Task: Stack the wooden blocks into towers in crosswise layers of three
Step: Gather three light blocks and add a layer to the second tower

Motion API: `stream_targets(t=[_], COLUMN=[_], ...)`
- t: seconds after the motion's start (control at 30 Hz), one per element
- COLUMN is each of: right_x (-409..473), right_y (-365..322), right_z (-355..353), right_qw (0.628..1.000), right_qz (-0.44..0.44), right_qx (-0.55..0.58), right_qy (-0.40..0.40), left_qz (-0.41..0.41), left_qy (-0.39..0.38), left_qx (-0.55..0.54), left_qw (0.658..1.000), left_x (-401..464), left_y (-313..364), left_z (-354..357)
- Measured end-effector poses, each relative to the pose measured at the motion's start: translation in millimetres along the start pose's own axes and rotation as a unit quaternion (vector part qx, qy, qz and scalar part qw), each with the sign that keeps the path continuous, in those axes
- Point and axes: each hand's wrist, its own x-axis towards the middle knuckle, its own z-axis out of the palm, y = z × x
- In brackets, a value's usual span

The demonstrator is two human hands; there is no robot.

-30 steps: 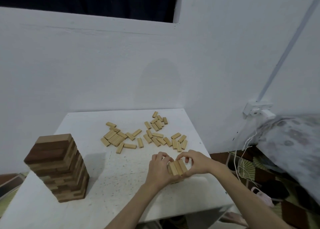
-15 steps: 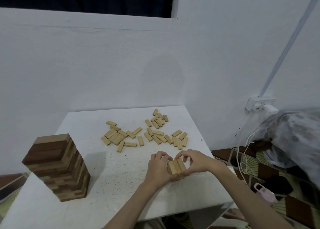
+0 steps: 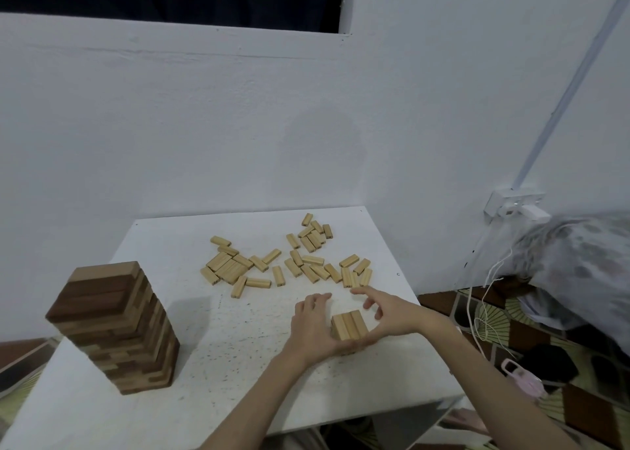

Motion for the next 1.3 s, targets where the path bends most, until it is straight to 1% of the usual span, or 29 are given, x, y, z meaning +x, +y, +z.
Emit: stream_targets(t=[0.03, 0.07, 0.1, 0.13, 0.2, 0.23, 0.27, 0.3, 0.33, 0.4, 0.47, 0.6, 0.73, 0.8, 0.9, 0.97, 1.0, 1.03, 1.07, 1.1, 1.13, 1.17, 1.2, 1.23, 1.27, 1.3], right_x=[-1, -2, -2, -2, -3, -3, -3, -4, -4, -5, -5, -2, 2, -2, -5, -6, -6, -4, -3, -3, -4, -6, -9, -9, -10, -9], right_y=[-1, -1, -2, -2, -5, -8, -10, -13, -16, -22, -27, -34, -37, -42, -45, -46, -44, -42, -39, -39, -39, -39, -37, -35, -33, -32], right_z=[-3, -5, -6, -6, -1, 1, 4, 7, 9, 11, 13, 15, 18, 18, 17, 15, 15, 13, 10, 4, -1, -7, -14, -20, -23, -24], right_qw=[1.0, 0.999, 0.996, 0.993, 0.981, 0.973, 0.963, 0.952, 0.941, 0.923, 0.916, 0.921, 0.922, 0.918, 0.916, 0.919, 0.92, 0.924, 0.929, 0.934, 0.943, 0.956, 0.973, 0.988, 0.997, 0.998], right_qz=[0.011, 0.02, 0.026, 0.035, 0.064, 0.086, 0.107, 0.122, 0.13, 0.134, 0.139, 0.152, 0.138, 0.131, 0.121, 0.117, 0.123, 0.132, 0.145, 0.155, 0.154, 0.139, 0.117, 0.088, 0.058, 0.039], right_qx=[0.017, 0.042, 0.072, 0.104, 0.167, 0.201, 0.24, 0.278, 0.312, 0.36, 0.376, 0.358, 0.363, 0.375, 0.382, 0.377, 0.371, 0.358, 0.339, 0.32, 0.292, 0.252, 0.192, 0.119, 0.037, -0.041], right_qy=[0.008, 0.022, 0.038, 0.053, 0.07, 0.067, 0.056, 0.043, 0.034, 0.03, 0.033, 0.026, 0.007, 0.007, 0.025, 0.023, 0.018, 0.015, 0.021, 0.033, 0.044, 0.053, 0.055, 0.05, 0.037, 0.023], left_qz=[-0.024, -0.053, -0.085, -0.126, -0.238, -0.287, -0.319, -0.335, -0.34, -0.327, -0.314, -0.311, -0.324, -0.327, -0.326, -0.327, -0.33, -0.331, -0.326, -0.312, -0.288, -0.249, -0.196, -0.138, -0.096, -0.072], left_qy=[-0.002, 0.007, 0.027, 0.045, 0.043, 0.021, 0.0, -0.012, -0.021, -0.044, -0.063, -0.069, -0.077, -0.082, -0.095, -0.108, -0.106, -0.096, -0.082, -0.069, -0.062, -0.064, -0.074, -0.091, -0.112, -0.127], left_qx=[-0.042, -0.108, -0.193, -0.28, -0.419, -0.48, -0.538, -0.575, -0.593, -0.619, -0.632, -0.646, -0.652, -0.664, -0.692, -0.696, -0.692, -0.676, -0.644, -0.593, -0.516, -0.415, -0.298, -0.186, -0.091, -0.007], left_qw=[0.999, 0.993, 0.977, 0.951, 0.875, 0.829, 0.781, 0.746, 0.729, 0.712, 0.706, 0.694, 0.681, 0.668, 0.637, 0.629, 0.633, 0.651, 0.687, 0.739, 0.804, 0.873, 0.931, 0.969, 0.985, 0.989], left_x=[0, 0, -1, -1, 0, 0, -1, -3, -5, -9, -13, -22, -25, -27, -27, -26, -25, -22, -18, -12, -7, -2, 2, 4, 5, 3], left_y=[2, 3, 6, 9, 16, 19, 22, 26, 31, 39, 51, 68, 78, 82, 86, 83, 80, 76, 70, 63, 56, 47, 38, 31, 26, 24], left_z=[-3, -6, -9, -11, -13, -12, -15, -19, -24, -31, -39, -53, -58, -60, -63, -62, -61, -60, -59, -58, -58, -59, -59, -58, -56, -55])
